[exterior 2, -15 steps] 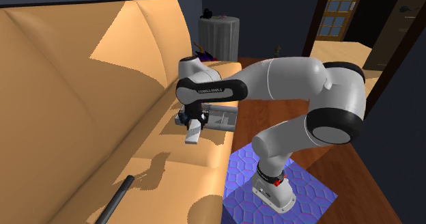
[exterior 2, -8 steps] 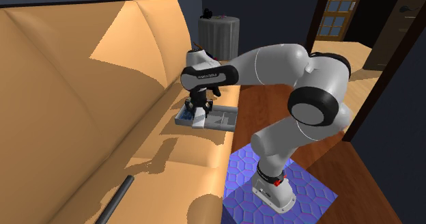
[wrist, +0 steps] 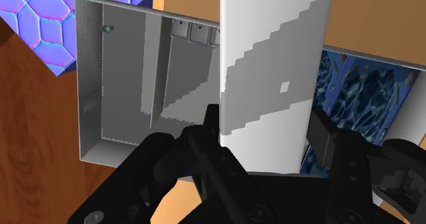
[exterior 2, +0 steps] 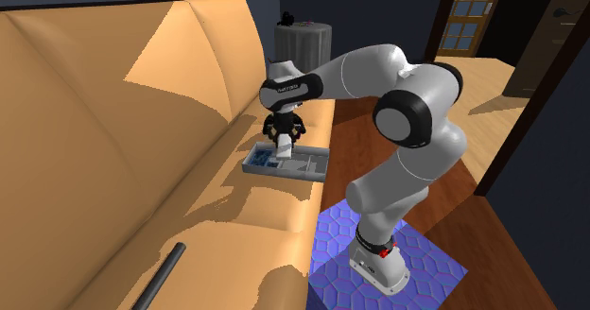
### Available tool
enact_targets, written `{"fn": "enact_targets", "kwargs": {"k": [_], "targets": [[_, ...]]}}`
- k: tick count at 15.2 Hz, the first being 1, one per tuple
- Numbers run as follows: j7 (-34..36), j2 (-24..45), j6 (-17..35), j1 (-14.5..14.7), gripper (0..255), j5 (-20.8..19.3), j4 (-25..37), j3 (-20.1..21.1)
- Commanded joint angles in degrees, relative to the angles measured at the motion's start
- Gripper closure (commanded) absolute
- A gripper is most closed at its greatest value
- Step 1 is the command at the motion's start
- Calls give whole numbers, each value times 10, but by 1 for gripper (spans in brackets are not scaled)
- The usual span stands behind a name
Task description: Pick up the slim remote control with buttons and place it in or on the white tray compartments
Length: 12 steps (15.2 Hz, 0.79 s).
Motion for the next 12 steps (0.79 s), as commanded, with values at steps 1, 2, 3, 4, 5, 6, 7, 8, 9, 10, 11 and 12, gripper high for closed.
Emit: {"fn": "enact_targets", "kwargs": {"k": [1,2,3,4,5,6,7,8,9,10,11,12], "targets": [[-11,33,5,-17,255,-19,25,-7],[-18,50,6,-26,255,-30,39,-11],[-17,53,14,-26,255,-30,33,-10],[-17,55,22,-25,255,-30,28,-9],[-16,58,31,-26,255,-31,22,-7],[-15,61,39,-26,255,-31,17,-6],[-14,64,47,-26,255,-32,12,-5],[-14,67,55,-26,255,-33,7,-4],[-13,71,63,-26,255,-33,2,-2],[-12,74,72,-26,255,-34,-3,-1],[-11,78,80,-26,255,-35,-8,0],[-10,82,88,-27,255,-36,-13,2]]}}
